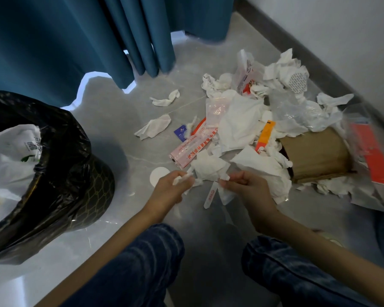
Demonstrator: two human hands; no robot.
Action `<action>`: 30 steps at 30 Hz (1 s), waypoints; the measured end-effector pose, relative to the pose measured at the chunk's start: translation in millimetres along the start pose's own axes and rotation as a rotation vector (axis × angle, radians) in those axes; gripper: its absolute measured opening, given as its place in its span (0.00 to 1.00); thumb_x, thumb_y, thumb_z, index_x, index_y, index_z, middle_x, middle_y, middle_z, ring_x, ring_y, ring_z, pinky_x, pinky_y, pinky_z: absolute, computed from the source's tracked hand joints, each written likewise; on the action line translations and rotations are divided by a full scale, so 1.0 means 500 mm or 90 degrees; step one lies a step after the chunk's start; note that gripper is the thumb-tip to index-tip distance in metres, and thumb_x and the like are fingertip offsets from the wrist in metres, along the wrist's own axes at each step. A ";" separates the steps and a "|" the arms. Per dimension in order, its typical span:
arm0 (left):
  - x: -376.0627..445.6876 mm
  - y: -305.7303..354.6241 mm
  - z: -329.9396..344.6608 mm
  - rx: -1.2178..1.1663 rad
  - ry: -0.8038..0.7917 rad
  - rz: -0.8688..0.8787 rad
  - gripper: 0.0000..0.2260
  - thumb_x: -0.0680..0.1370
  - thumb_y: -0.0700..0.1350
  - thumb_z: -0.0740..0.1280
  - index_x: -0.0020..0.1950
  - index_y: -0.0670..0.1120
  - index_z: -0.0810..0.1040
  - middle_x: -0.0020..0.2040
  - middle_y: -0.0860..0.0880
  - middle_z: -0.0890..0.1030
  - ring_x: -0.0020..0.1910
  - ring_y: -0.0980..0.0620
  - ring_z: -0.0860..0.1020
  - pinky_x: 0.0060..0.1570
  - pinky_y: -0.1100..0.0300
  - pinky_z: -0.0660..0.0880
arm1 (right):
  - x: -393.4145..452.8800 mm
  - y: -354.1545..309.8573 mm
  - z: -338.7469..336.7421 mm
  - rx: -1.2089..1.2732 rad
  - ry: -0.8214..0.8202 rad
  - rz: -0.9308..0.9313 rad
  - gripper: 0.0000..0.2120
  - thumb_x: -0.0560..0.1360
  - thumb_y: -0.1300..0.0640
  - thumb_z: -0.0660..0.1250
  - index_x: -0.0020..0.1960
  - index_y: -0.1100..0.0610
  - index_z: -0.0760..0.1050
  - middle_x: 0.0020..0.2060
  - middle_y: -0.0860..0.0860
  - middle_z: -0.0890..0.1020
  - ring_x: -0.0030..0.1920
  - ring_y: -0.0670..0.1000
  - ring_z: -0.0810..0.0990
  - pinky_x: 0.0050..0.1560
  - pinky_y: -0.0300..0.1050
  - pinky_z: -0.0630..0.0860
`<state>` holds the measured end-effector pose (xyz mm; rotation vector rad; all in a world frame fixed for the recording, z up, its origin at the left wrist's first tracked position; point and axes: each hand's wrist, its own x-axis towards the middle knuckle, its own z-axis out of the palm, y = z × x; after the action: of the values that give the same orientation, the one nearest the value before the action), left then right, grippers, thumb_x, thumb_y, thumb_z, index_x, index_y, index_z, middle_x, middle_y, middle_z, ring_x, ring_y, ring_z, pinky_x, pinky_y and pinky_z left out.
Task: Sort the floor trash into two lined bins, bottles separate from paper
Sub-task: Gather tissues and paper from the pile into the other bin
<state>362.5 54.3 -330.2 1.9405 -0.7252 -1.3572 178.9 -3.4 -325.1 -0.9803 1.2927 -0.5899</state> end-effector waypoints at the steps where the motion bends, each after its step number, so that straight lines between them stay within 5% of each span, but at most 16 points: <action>1: 0.002 -0.006 0.006 0.055 0.008 0.011 0.07 0.76 0.52 0.67 0.50 0.50 0.78 0.43 0.53 0.78 0.40 0.56 0.75 0.38 0.65 0.73 | 0.000 0.002 0.000 0.013 0.005 0.017 0.02 0.71 0.62 0.72 0.40 0.58 0.80 0.42 0.55 0.83 0.46 0.54 0.80 0.43 0.42 0.75; 4: 0.001 -0.020 -0.006 0.254 0.100 0.105 0.12 0.74 0.52 0.70 0.56 0.53 0.74 0.48 0.61 0.76 0.46 0.60 0.74 0.43 0.68 0.70 | 0.008 0.009 -0.007 0.004 0.029 0.045 0.01 0.71 0.62 0.71 0.41 0.59 0.80 0.42 0.54 0.81 0.46 0.53 0.78 0.42 0.40 0.74; 7: 0.017 -0.039 -0.050 0.340 0.202 0.157 0.21 0.74 0.50 0.70 0.64 0.50 0.70 0.57 0.50 0.75 0.53 0.53 0.73 0.50 0.63 0.68 | 0.021 0.013 -0.017 -0.123 0.034 -0.023 0.05 0.71 0.61 0.71 0.39 0.55 0.77 0.38 0.51 0.79 0.42 0.50 0.78 0.40 0.37 0.73; 10: 0.044 -0.057 -0.076 0.450 0.169 0.097 0.28 0.73 0.55 0.70 0.69 0.48 0.65 0.62 0.43 0.72 0.58 0.45 0.73 0.53 0.57 0.71 | 0.043 0.007 -0.008 -0.346 -0.017 -0.119 0.06 0.73 0.58 0.70 0.40 0.51 0.74 0.37 0.47 0.76 0.41 0.48 0.75 0.43 0.37 0.73; 12: 0.062 -0.062 -0.082 0.502 0.143 0.071 0.30 0.72 0.56 0.71 0.68 0.48 0.63 0.64 0.42 0.71 0.59 0.44 0.73 0.55 0.55 0.72 | 0.067 -0.005 0.014 -0.469 -0.059 -0.135 0.07 0.74 0.56 0.69 0.48 0.49 0.72 0.39 0.45 0.75 0.43 0.48 0.76 0.47 0.41 0.76; 17: 0.078 -0.058 -0.082 0.495 0.120 0.068 0.23 0.71 0.53 0.73 0.60 0.47 0.68 0.61 0.42 0.70 0.55 0.44 0.73 0.49 0.59 0.70 | 0.126 -0.020 0.055 -0.685 -0.170 -0.142 0.32 0.75 0.57 0.68 0.74 0.48 0.56 0.52 0.51 0.79 0.51 0.51 0.79 0.57 0.46 0.77; 20: 0.076 -0.062 -0.080 0.462 0.123 0.080 0.21 0.72 0.50 0.73 0.59 0.46 0.69 0.61 0.41 0.67 0.55 0.44 0.72 0.49 0.61 0.68 | 0.139 -0.011 0.052 -0.838 -0.222 -0.173 0.28 0.75 0.56 0.67 0.73 0.52 0.61 0.64 0.54 0.75 0.62 0.54 0.76 0.63 0.49 0.73; 24: 0.069 -0.066 -0.083 0.396 0.145 0.058 0.30 0.68 0.49 0.76 0.64 0.47 0.65 0.65 0.42 0.61 0.59 0.44 0.71 0.54 0.63 0.65 | 0.127 -0.007 0.045 -0.988 -0.207 -0.256 0.20 0.76 0.54 0.66 0.67 0.52 0.67 0.62 0.52 0.73 0.60 0.53 0.75 0.60 0.46 0.72; 30: 0.066 -0.074 -0.088 0.464 0.110 0.089 0.25 0.72 0.49 0.72 0.64 0.45 0.66 0.62 0.42 0.64 0.53 0.47 0.73 0.51 0.63 0.66 | 0.107 0.031 0.015 -0.775 -0.104 -0.326 0.11 0.77 0.60 0.61 0.58 0.60 0.73 0.59 0.56 0.73 0.55 0.56 0.75 0.54 0.46 0.70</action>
<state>417.0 61.7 -366.9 2.4503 -1.3740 -0.8814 195.3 -38.1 -366.3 -2.3466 1.2053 -0.0113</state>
